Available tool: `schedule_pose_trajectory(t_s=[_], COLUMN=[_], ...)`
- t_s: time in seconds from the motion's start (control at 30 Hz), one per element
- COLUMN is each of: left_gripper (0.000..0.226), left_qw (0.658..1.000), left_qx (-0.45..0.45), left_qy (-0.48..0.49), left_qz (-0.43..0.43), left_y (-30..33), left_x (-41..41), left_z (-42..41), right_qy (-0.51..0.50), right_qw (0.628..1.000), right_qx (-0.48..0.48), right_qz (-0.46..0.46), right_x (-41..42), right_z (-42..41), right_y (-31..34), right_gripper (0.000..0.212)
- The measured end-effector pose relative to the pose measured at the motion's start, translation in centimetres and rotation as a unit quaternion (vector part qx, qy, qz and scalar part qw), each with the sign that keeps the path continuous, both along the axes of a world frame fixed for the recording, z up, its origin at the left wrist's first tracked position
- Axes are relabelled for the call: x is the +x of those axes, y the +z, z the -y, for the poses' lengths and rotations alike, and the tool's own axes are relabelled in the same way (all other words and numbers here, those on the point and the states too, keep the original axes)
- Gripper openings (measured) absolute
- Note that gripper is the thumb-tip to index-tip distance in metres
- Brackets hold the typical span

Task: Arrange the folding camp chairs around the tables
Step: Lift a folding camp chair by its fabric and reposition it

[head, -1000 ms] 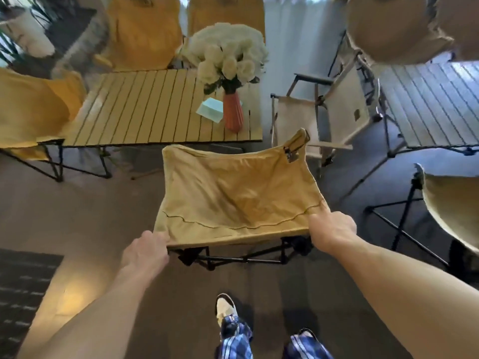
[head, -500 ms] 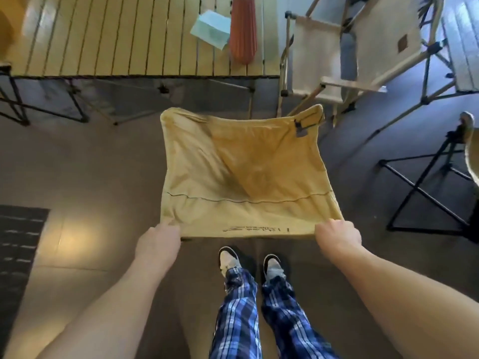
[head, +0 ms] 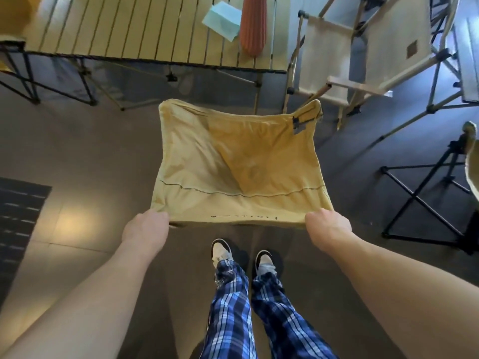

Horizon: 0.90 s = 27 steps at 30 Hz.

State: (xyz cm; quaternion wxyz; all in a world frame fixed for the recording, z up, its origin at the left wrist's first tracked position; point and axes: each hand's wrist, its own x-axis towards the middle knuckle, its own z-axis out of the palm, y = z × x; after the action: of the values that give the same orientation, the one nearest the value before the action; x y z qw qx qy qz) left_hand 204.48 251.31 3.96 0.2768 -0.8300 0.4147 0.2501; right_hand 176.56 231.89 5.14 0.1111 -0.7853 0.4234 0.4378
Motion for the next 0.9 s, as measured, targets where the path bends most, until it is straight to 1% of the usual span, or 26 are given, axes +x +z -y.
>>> schedule_pose_trajectory(t_s=[0.1,0.2,0.27,0.33,0.4,0.5,0.6,0.67,0.8,0.9], left_gripper=[0.037,0.042,0.041,0.04,0.039,0.031,0.034,0.032,0.028,0.024], left_qw=[0.998,0.991,0.987,0.98,0.973,0.96,0.934,0.908,0.861,0.812], left_qx=[-0.047,-0.098,-0.119,-0.12,-0.117,-0.1,-0.109,-0.109,-0.117,-0.115], left_qy=[0.048,0.082,0.109,0.155,0.196,0.261,0.338,0.403,0.496,0.572], left_qz=[-0.017,-0.025,-0.027,-0.027,-0.032,-0.021,-0.032,-0.032,-0.011,0.0], left_y=[0.0,0.8,1.8,2.9,3.8,5.7,7.1,7.9,8.3,8.4], left_x=[0.4,-0.1,-1.0,-1.8,-2.2,-2.8,-4.4,-6.2,-10.1,-13.8], left_z=[-1.0,-2.4,-3.7,-5.7,-8.1,-14.2,-21.1,-27.5,-38.0,-46.7], right_qy=[0.045,0.093,0.128,0.164,0.203,0.273,0.333,0.397,0.492,0.563], right_qw=[0.999,0.994,0.987,0.977,0.967,0.948,0.93,0.906,0.86,0.814], right_qx=[0.014,0.025,0.03,0.037,0.049,0.065,0.079,0.092,0.095,0.11], right_qz=[0.001,0.051,0.092,0.131,0.144,0.151,0.13,0.115,0.096,0.094], right_x=[0.5,2.6,4.9,7.6,10.2,14.0,16.5,18.3,21.2,22.6], right_z=[0.0,-0.3,-1.0,-2.5,-4.4,-9.1,-14.0,-18.8,-28.3,-38.5], right_y=[0.7,1.9,3.1,4.3,5.4,6.8,7.7,8.3,9.1,9.4], right_gripper=[0.018,0.031,0.026,0.021,0.023,0.022,0.018,0.018,0.022,0.024])
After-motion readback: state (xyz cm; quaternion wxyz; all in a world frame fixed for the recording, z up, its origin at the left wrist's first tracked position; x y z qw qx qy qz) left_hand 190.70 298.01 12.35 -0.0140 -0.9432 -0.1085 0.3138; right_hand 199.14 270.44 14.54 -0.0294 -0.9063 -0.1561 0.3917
